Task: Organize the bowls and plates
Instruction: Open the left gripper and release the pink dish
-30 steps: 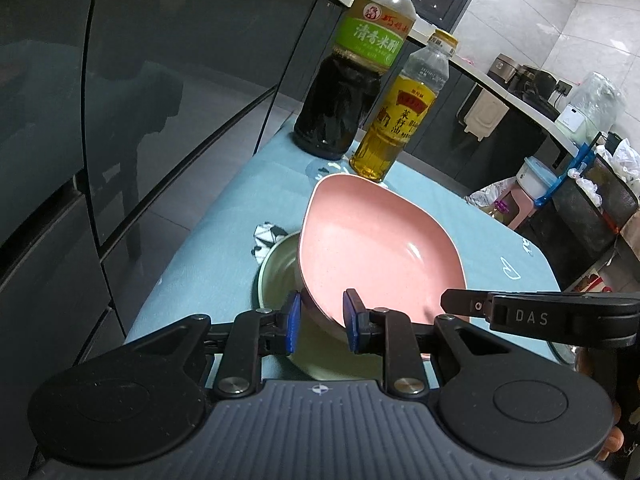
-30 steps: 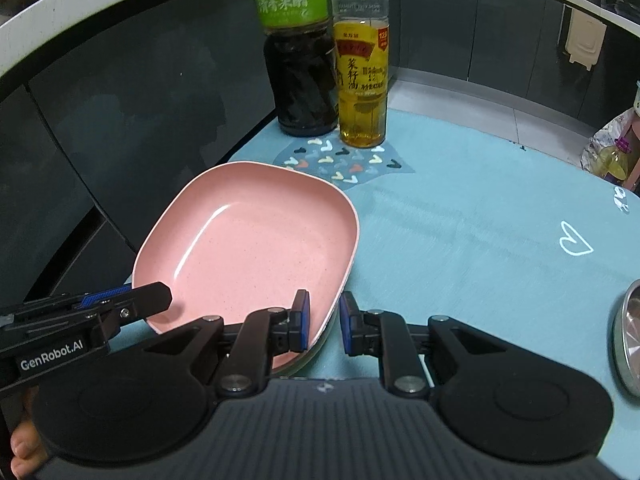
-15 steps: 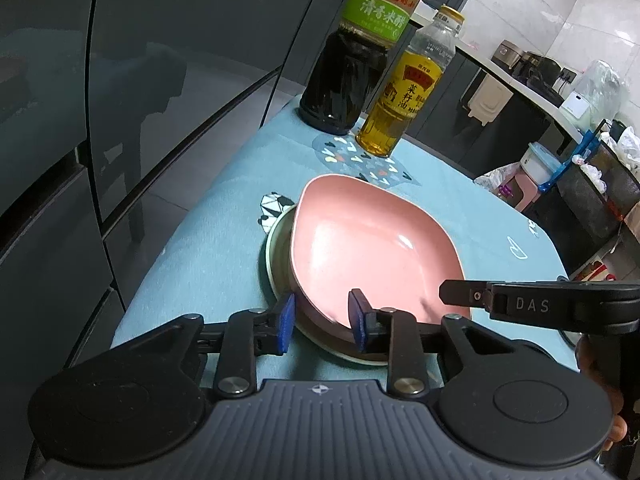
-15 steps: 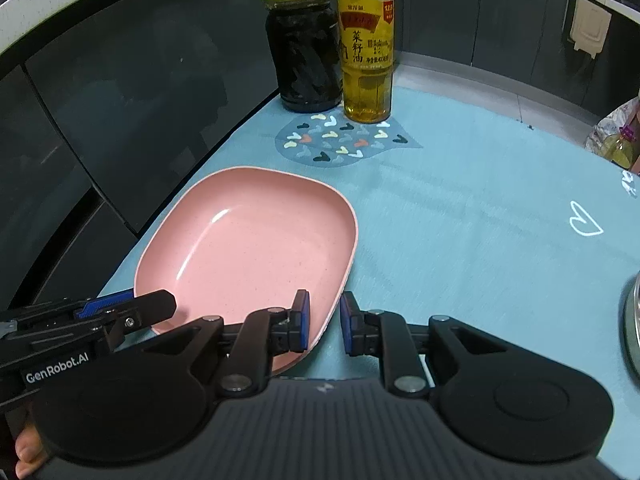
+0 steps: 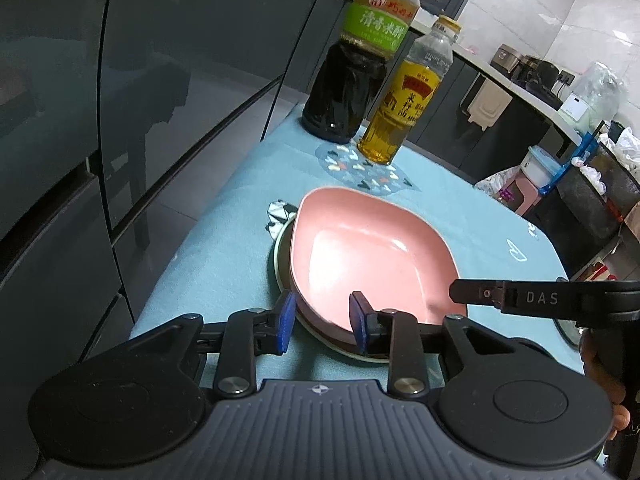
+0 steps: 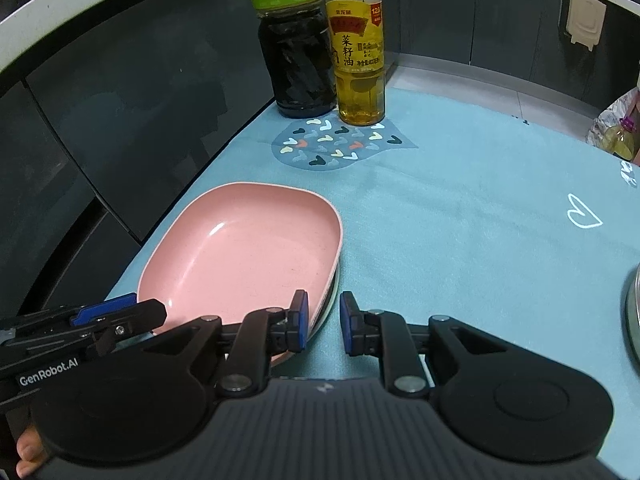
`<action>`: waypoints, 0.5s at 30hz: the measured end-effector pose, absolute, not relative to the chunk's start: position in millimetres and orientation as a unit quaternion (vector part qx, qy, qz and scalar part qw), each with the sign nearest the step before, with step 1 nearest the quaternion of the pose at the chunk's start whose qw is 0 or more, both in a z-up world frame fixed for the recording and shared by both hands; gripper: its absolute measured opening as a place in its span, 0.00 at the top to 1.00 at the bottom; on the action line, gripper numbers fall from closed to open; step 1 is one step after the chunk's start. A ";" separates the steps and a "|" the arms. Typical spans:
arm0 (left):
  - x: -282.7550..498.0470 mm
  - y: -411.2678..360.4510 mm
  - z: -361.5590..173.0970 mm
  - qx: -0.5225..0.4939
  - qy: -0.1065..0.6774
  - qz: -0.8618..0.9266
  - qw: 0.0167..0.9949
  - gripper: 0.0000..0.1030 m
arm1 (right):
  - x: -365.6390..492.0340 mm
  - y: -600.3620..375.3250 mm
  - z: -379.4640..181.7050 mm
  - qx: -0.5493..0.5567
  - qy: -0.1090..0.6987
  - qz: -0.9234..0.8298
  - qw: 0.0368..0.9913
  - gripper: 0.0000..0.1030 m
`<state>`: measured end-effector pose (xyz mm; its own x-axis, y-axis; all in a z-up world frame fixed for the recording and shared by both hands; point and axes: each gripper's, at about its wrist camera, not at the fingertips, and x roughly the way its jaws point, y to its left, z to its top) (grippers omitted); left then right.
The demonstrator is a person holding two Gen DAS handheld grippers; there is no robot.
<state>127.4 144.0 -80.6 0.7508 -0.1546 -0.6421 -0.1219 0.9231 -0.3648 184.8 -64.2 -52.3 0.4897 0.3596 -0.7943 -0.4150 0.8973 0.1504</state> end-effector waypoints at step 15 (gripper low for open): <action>126.1 115.1 -60.7 -0.164 0.339 -0.027 0.926 0.72 | 184.5 -131.3 -28.2 0.019 0.412 0.183 0.893 0.91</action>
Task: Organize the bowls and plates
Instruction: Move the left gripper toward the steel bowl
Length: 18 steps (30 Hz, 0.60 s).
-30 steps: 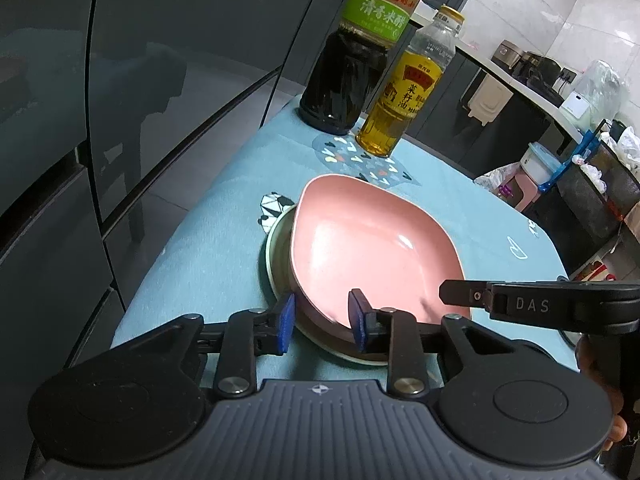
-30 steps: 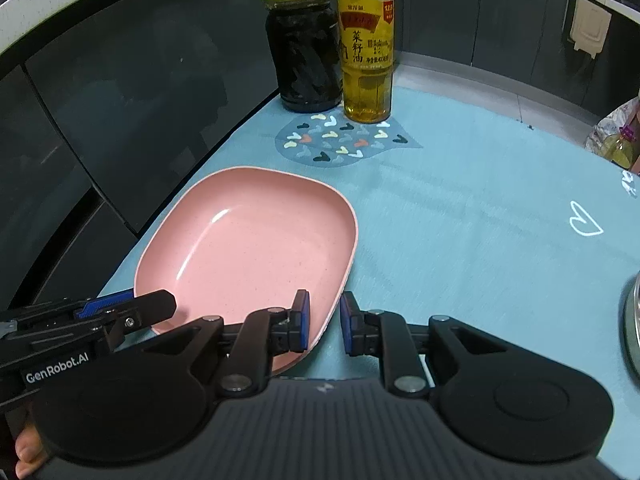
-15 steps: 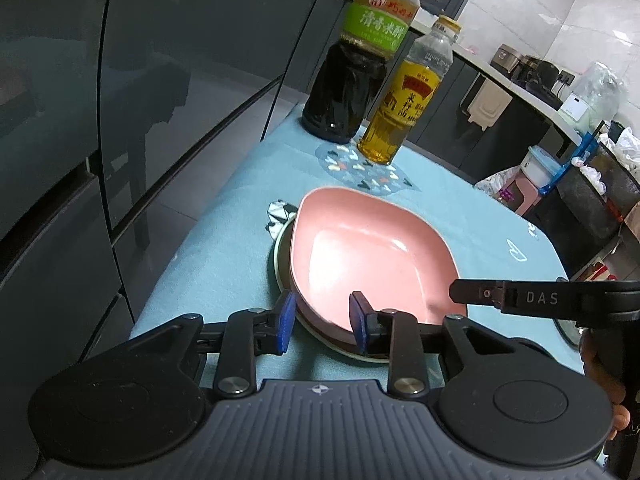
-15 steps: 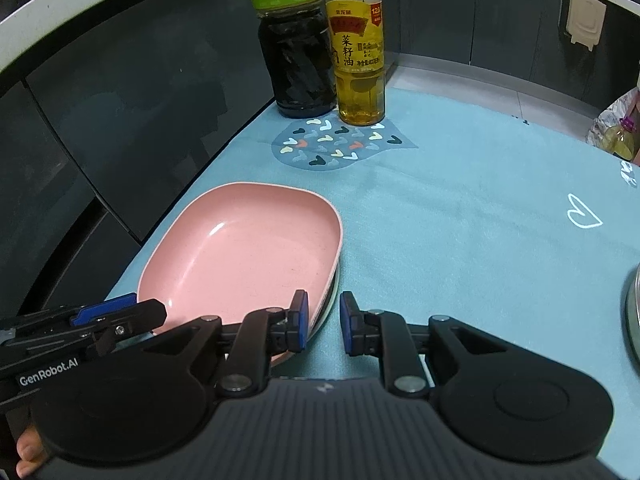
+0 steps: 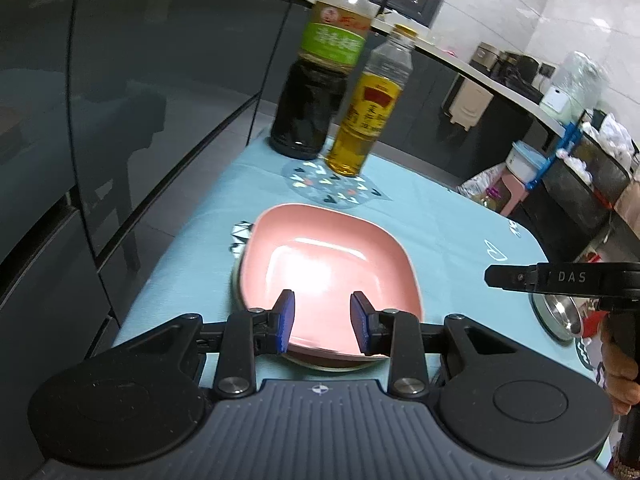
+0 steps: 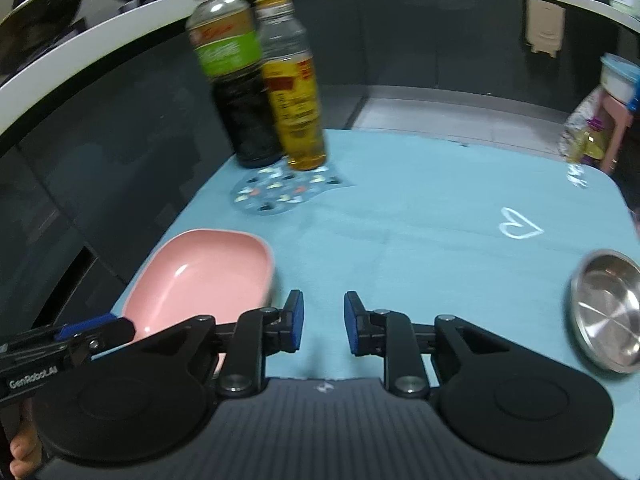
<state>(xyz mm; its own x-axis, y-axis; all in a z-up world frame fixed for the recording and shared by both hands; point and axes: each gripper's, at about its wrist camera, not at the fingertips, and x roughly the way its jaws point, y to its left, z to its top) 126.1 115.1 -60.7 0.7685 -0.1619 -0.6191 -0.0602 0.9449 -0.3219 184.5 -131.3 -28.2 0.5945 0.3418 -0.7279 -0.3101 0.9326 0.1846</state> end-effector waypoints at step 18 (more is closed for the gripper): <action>149.4 44.8 -32.3 -0.107 0.346 -0.078 0.929 0.72 | 183.3 -232.1 -34.5 0.113 0.381 0.097 0.913 0.90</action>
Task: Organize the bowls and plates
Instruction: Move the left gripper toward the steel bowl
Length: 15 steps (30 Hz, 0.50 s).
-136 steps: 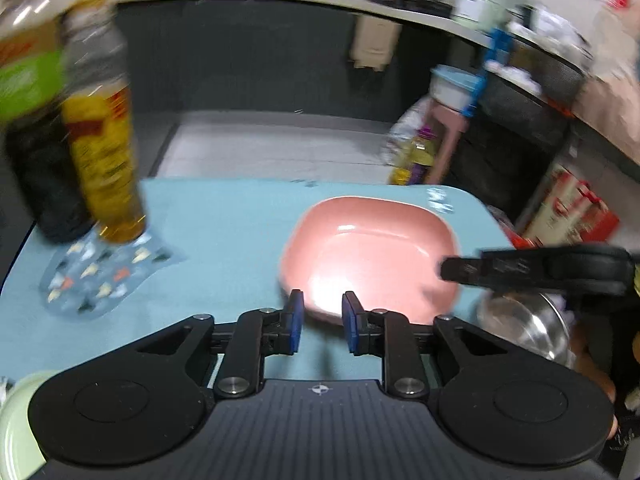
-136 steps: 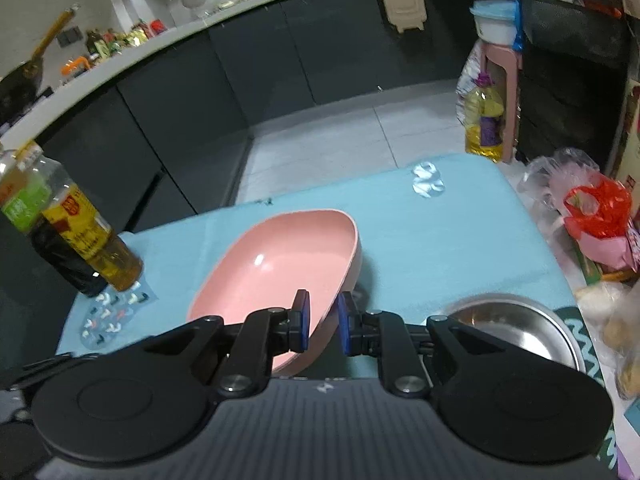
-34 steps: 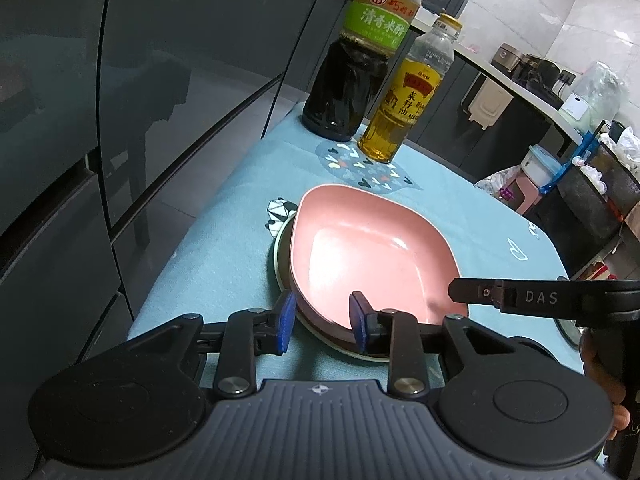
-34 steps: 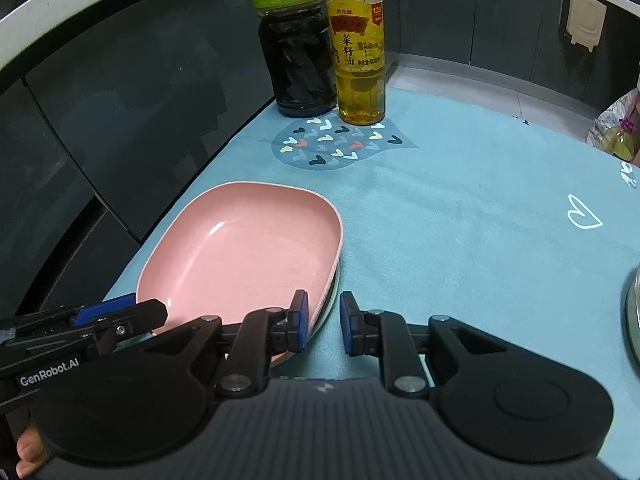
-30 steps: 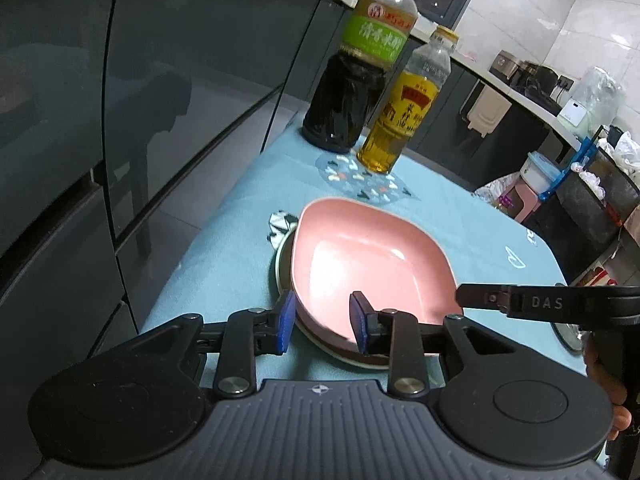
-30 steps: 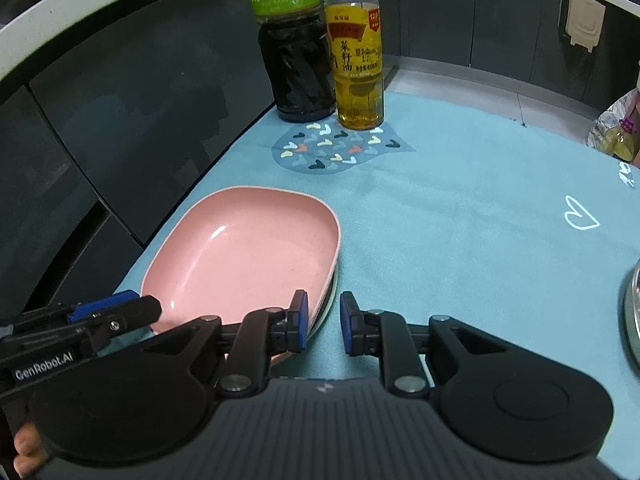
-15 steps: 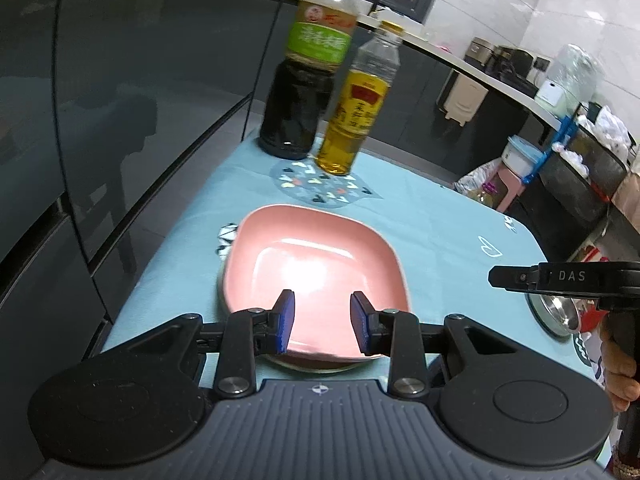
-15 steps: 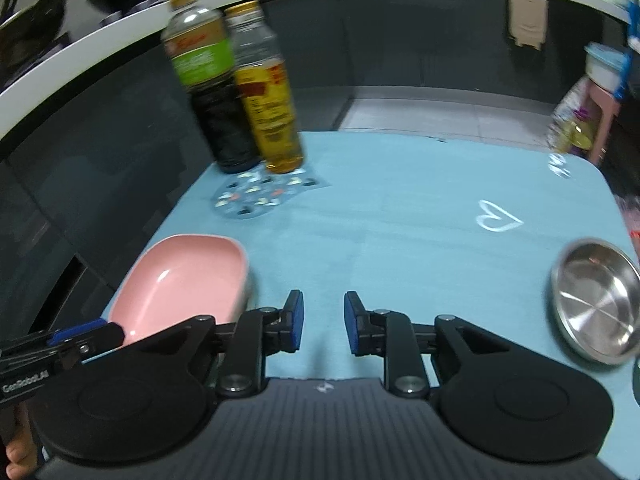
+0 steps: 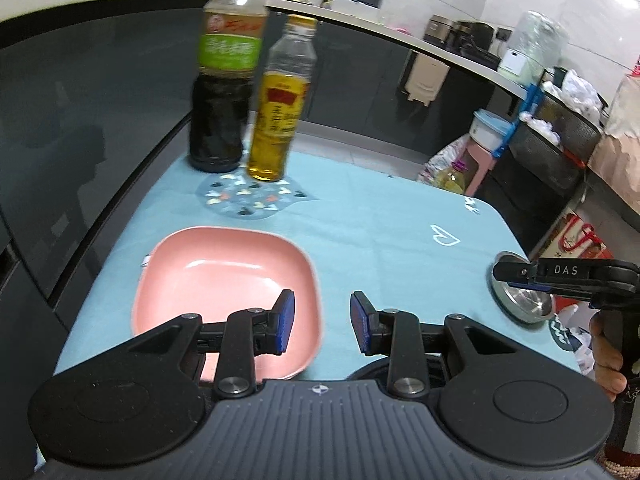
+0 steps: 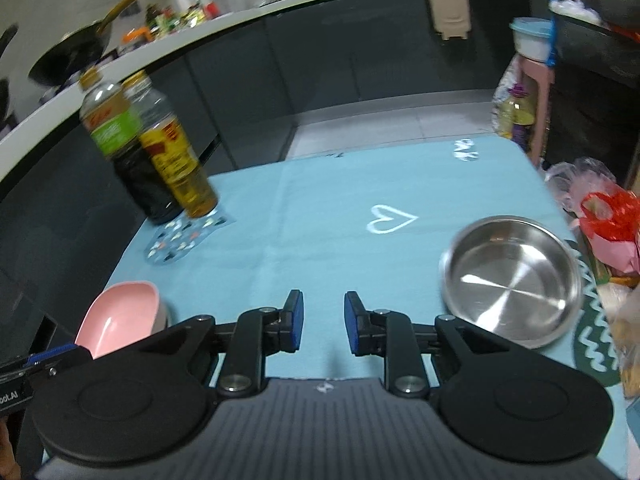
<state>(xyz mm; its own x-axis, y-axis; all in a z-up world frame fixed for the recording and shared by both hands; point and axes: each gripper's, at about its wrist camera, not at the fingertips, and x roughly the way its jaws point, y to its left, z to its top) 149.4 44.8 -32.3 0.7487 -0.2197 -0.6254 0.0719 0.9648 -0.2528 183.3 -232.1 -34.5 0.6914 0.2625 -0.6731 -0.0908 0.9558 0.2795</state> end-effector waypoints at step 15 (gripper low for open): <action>184.4 -35.8 -16.5 -0.034 0.354 -0.123 0.927 0.63 | 171.2 -310.3 -32.5 0.193 0.334 0.005 0.923 0.82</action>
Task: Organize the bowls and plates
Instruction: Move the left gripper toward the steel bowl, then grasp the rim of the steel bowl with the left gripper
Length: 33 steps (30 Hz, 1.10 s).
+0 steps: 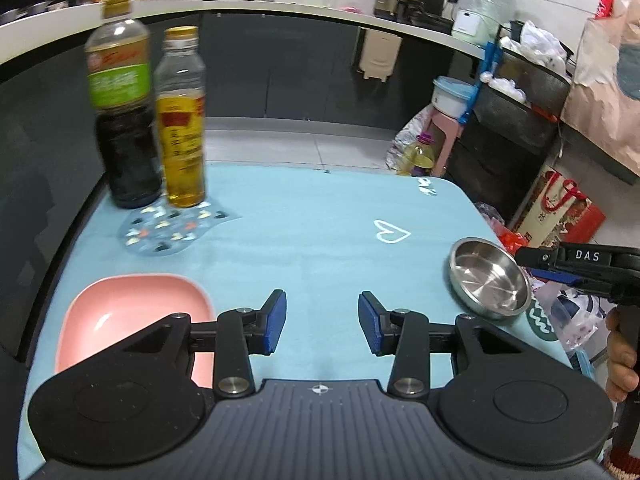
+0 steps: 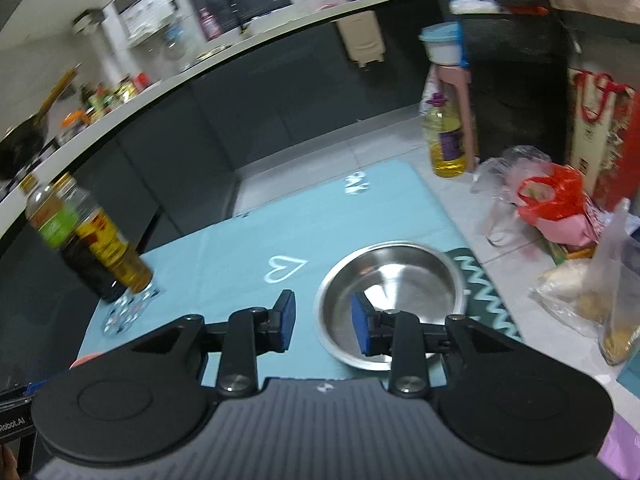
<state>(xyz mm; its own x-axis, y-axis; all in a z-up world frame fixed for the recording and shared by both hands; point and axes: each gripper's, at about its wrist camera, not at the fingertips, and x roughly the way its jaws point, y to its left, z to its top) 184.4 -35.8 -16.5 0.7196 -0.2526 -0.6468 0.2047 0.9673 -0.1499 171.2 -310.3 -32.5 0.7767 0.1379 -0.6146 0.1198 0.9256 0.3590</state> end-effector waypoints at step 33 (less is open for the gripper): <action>268.8 -186.0 -66.3 0.021 0.425 -0.190 0.885 0.61 | 170.8 -361.7 -68.5 0.261 0.355 -0.095 0.893 0.81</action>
